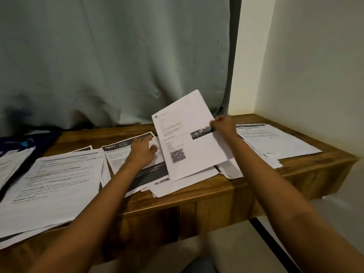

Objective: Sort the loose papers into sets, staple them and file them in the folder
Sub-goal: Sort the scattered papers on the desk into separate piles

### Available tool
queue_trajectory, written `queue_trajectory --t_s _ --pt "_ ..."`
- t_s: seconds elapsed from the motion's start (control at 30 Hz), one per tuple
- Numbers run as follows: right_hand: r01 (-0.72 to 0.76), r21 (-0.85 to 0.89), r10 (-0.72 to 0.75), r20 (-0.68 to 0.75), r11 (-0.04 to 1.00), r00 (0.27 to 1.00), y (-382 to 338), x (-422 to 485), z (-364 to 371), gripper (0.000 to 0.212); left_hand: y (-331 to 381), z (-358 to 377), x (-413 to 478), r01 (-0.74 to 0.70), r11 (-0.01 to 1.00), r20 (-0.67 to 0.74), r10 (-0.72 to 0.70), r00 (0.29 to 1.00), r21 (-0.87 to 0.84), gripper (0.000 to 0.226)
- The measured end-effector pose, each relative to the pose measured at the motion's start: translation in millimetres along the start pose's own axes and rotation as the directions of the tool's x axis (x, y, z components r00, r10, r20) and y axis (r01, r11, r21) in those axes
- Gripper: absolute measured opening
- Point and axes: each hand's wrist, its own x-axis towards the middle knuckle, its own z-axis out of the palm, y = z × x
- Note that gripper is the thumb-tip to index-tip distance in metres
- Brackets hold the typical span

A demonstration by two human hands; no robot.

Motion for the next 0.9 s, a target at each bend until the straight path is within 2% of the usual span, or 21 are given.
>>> queue_trajectory --t_s 0.13,0.2,0.27,0.33,0.47,0.57,0.63,0.67,0.73,0.8,0.87,0.9 --pt "-0.034 -0.218 0.045 0.045 0.975 0.998 18 25 -47 0.015 27 27 -9 -0.046 0.999 0.136 0.045 0.99 0.002 0.047" --pt "-0.035 -0.333 0.061 0.069 0.942 0.996 30 31 -65 0.017 37 41 -16 -0.078 0.997 0.201 0.074 0.977 0.009 0.048" --pt "-0.044 -0.429 0.065 0.034 0.902 0.997 50 43 -75 0.018 43 54 -24 -0.121 0.993 0.255 0.112 0.961 0.019 0.047" --pt "-0.063 -0.445 0.079 0.016 0.893 0.997 67 50 -79 0.01 45 65 -29 -0.165 0.986 0.274 0.151 0.95 0.028 0.043" --pt "-0.155 -0.568 0.16 -0.041 0.808 0.986 76 43 -77 0.026 48 73 -34 -0.181 0.977 0.291 0.14 0.946 0.117 0.048" --pt "-0.211 -0.728 0.227 -0.078 0.652 0.971 83 40 -71 0.039 49 75 -35 -0.169 0.977 0.318 0.12 0.941 0.132 0.051" --pt "-0.199 -0.792 0.181 -0.113 0.578 0.977 85 39 -62 0.044 47 74 -35 -0.154 0.984 0.312 0.12 0.943 0.085 0.047" --pt "-0.151 -0.806 0.109 -0.107 0.572 0.988 82 37 -55 0.045 45 74 -35 -0.147 0.988 0.293 0.126 0.948 0.05 0.045" --pt "0.008 -0.765 -0.04 -0.023 0.644 0.999 69 33 -35 0.034 39 70 -34 -0.121 0.993 0.255 0.115 0.96 0.008 0.046" --pt "0.187 -0.548 -0.116 0.161 0.815 0.98 44 15 -9 0.008 31 65 -34 -0.085 0.996 0.226 0.074 0.971 0.039 0.054" --pt "0.237 -0.341 -0.114 0.344 0.909 0.932 15 -11 20 0.013 22 58 -35 -0.049 0.994 0.182 0.031 0.983 0.096 0.059" --pt "0.24 -0.304 -0.097 0.417 0.922 0.904 1 -22 36 0.019 17 53 -38 -0.027 0.992 0.164 0.007 0.987 0.123 0.061"
